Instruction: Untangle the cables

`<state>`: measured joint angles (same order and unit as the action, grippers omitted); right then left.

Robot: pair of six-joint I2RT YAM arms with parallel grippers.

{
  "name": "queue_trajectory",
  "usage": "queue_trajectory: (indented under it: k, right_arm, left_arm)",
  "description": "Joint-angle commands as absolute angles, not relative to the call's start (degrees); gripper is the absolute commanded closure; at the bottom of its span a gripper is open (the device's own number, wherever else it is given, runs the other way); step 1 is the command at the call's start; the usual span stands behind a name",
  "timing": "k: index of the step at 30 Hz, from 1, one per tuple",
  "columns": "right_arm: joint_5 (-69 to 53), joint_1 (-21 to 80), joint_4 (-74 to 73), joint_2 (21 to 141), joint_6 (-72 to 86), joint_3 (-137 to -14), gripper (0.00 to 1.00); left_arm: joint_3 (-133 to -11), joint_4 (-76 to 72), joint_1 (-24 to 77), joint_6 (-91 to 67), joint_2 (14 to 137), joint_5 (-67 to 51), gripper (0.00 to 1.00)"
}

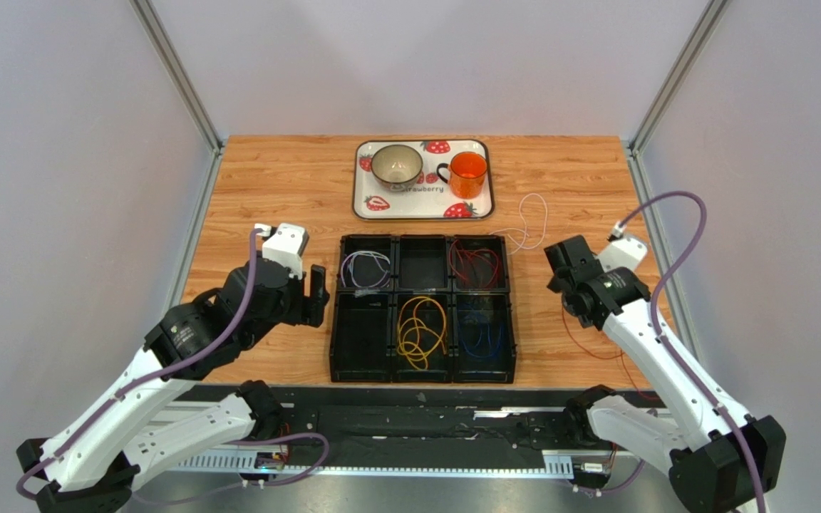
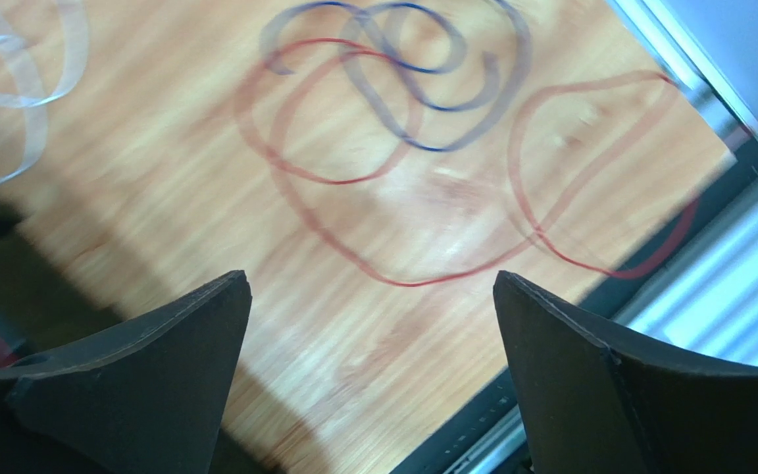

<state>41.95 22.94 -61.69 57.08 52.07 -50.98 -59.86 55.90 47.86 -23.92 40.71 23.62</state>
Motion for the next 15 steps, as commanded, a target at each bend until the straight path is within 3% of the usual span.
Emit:
queue_trajectory:
  k: [1,7,15]
  right_arm:
    - [45.7,15.0,-64.7,54.2,61.5,-46.0,0.00]
    - [37.7,-1.3,-53.9,57.4,53.4,-42.2,0.00]
    - [31.0,-14.0,-44.7,66.5,47.9,-41.8,0.00]
  left_arm:
    - [-59.7,54.1,47.5,-22.8,39.5,22.2,0.22]
    - [-59.8,54.1,47.5,-22.9,38.9,22.2,0.22]
    - [-59.4,53.8,47.5,-22.5,37.9,22.3,0.22]
